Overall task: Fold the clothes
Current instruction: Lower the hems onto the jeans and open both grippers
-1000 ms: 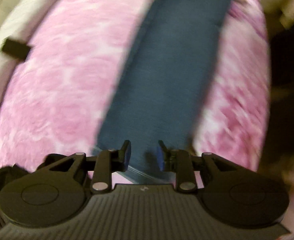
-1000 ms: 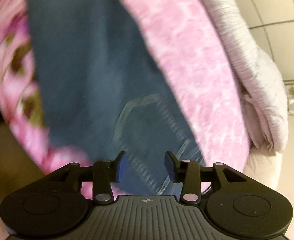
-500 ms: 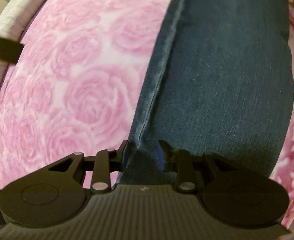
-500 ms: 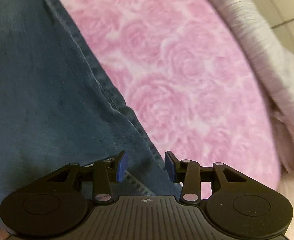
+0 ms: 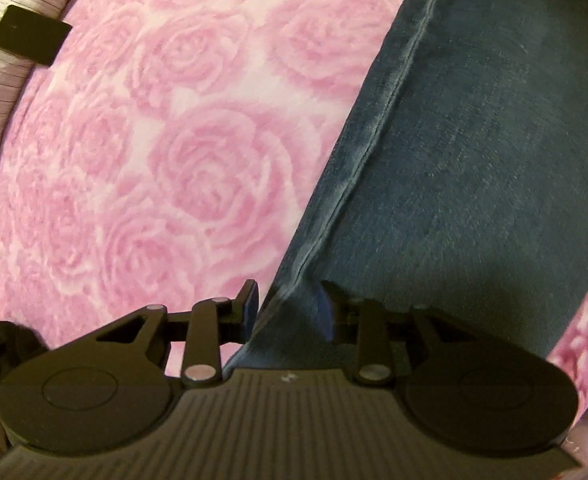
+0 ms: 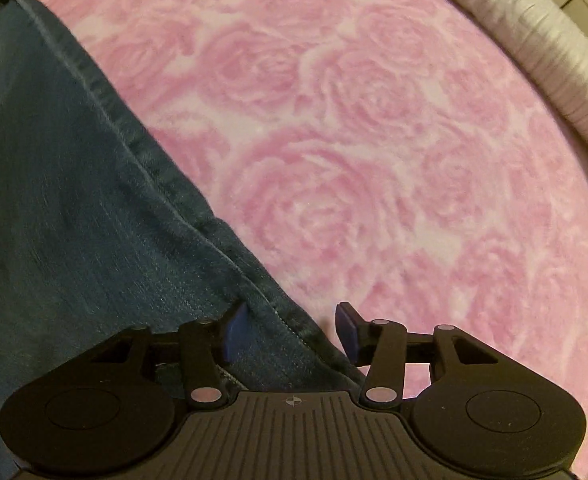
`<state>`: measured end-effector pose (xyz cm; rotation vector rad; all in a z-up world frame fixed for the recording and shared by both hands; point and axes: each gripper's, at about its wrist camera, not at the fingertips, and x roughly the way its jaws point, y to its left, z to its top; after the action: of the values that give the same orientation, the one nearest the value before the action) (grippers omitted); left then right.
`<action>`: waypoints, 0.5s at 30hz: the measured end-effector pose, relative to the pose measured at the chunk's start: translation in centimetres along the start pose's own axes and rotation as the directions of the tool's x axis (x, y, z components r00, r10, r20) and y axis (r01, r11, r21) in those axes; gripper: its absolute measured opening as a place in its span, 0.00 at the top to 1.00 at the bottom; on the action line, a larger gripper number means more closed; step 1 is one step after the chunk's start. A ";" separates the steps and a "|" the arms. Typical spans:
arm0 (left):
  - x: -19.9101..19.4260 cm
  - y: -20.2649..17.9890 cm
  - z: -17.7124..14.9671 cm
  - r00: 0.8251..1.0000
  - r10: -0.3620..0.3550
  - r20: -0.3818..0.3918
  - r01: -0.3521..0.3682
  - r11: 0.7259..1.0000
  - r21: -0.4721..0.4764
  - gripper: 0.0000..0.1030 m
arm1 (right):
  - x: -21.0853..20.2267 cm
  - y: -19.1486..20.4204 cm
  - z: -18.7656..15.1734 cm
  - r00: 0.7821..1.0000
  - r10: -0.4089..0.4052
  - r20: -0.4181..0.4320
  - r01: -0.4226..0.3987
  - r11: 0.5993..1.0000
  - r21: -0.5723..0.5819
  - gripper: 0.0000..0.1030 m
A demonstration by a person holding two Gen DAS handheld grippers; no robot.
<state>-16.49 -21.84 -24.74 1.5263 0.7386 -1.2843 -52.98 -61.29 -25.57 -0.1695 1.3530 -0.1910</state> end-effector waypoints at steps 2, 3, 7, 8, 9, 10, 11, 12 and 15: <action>-1.0 0.6 -0.8 1.000 0.006 0.002 -0.006 1.000 -0.012 0.72 | -2.0 0.9 0.5 0.999 -0.034 0.015 0.033 0.999 0.019 0.54; -1.6 1.0 -1.3 1.000 0.007 0.008 -0.007 1.000 -0.018 0.72 | -3.1 1.5 0.8 0.998 -0.050 0.029 0.049 0.998 0.037 0.54; -3.4 2.3 -4.5 0.999 -0.003 0.032 0.004 1.000 -0.009 0.72 | -6.8 5.5 2.8 0.993 -0.082 0.087 0.073 0.992 0.102 0.54; -3.9 2.6 -5.3 0.999 -0.008 0.038 0.008 1.000 -0.003 0.72 | -7.3 6.9 3.5 0.992 -0.074 0.100 0.062 0.992 0.113 0.54; -4.0 3.1 -6.3 0.998 -0.014 0.055 0.014 1.000 0.009 0.72 | -7.9 8.4 4.3 0.991 -0.068 0.113 0.054 0.991 0.124 0.54; -4.0 3.5 -7.3 0.997 -0.021 0.072 0.019 1.000 0.021 0.72 | -8.5 10.1 5.2 0.990 -0.064 0.124 0.047 0.990 0.133 0.54; -4.1 3.9 -8.3 0.996 -0.028 0.090 0.025 0.999 0.033 0.72 | -9.0 12.1 6.1 0.990 -0.057 0.132 0.038 0.990 0.139 0.54; -4.2 4.4 -9.3 0.994 -0.035 0.107 0.030 0.999 0.045 0.72 | -9.4 14.2 7.2 0.989 -0.053 0.140 0.034 0.990 0.140 0.54; -3.8 5.3 -12.2 0.979 -0.087 0.187 0.065 0.991 0.120 0.73 | -10.5 21.1 10.8 0.986 -0.062 0.153 0.040 0.989 0.143 0.54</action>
<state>-8.23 -11.83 -19.95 1.4499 0.6138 -1.5295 -43.72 -38.21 -18.19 -0.1000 1.1745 -0.3085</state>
